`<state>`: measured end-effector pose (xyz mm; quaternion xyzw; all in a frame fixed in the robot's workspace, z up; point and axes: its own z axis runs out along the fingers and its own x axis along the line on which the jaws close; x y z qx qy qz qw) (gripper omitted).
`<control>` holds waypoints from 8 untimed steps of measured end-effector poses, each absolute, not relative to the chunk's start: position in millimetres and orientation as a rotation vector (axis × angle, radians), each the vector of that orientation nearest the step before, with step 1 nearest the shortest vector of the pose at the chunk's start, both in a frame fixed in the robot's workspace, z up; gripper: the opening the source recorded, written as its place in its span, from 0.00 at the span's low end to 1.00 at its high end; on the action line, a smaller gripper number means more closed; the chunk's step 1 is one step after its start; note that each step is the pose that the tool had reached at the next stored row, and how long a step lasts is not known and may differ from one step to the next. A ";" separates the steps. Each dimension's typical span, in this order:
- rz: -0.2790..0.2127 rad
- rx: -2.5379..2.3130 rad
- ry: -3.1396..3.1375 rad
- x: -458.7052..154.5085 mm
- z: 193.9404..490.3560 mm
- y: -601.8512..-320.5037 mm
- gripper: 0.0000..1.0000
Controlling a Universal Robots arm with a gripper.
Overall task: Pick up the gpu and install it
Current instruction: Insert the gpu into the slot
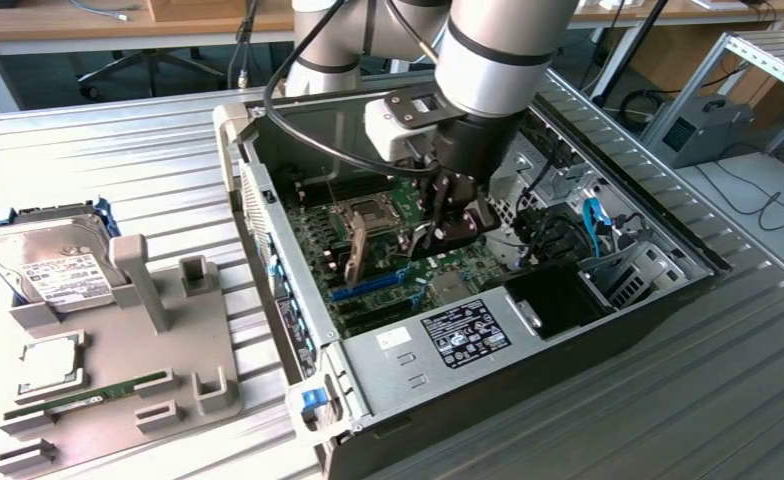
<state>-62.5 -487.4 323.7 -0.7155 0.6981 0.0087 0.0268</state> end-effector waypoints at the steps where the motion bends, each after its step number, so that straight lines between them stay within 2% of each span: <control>1: 0.027 -2.210 2.156 -62.6 323.4 -487.5 0.26; 8: 0.027 -2.210 2.156 -63.0 321.7 -488.4 0.26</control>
